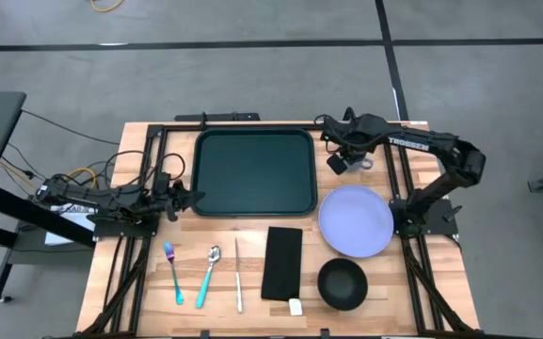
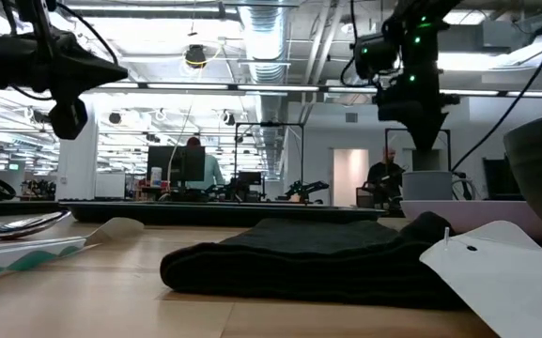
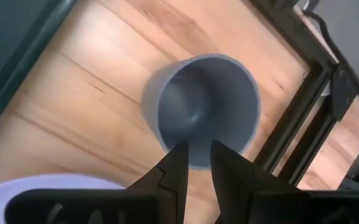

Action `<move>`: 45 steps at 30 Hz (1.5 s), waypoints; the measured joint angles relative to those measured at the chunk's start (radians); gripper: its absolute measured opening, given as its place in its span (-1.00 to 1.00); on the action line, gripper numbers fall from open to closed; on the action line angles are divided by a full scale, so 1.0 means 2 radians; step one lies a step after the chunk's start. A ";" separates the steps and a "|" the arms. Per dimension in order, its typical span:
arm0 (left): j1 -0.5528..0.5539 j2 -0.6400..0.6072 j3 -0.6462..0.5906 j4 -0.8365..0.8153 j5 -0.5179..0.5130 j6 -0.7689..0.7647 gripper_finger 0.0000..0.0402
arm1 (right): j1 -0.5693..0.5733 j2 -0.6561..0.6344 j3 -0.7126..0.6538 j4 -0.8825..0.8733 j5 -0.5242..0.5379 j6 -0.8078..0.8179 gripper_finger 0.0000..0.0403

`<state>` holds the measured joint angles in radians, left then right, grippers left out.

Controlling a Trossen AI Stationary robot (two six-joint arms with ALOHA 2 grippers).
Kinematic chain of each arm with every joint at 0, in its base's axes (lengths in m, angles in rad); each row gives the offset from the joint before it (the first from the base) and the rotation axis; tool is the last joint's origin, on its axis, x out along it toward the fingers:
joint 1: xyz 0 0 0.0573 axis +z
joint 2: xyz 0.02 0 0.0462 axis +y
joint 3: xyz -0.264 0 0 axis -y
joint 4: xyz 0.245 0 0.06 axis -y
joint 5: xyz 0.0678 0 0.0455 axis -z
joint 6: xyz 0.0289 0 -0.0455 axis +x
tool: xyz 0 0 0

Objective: Set up tray
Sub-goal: Put the blue mug to the top right on the black tray

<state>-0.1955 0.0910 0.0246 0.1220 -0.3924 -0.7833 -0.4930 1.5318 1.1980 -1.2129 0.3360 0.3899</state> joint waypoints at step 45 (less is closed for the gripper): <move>0.000 0.000 0.001 -0.048 0.045 0.112 -1.00 | -0.001 0.019 -0.034 0.048 -0.052 -0.016 -0.18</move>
<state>-0.1947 0.0911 0.0261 0.0253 -0.3023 -0.5590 -0.4951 1.5707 1.1308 -1.1172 0.2313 0.3584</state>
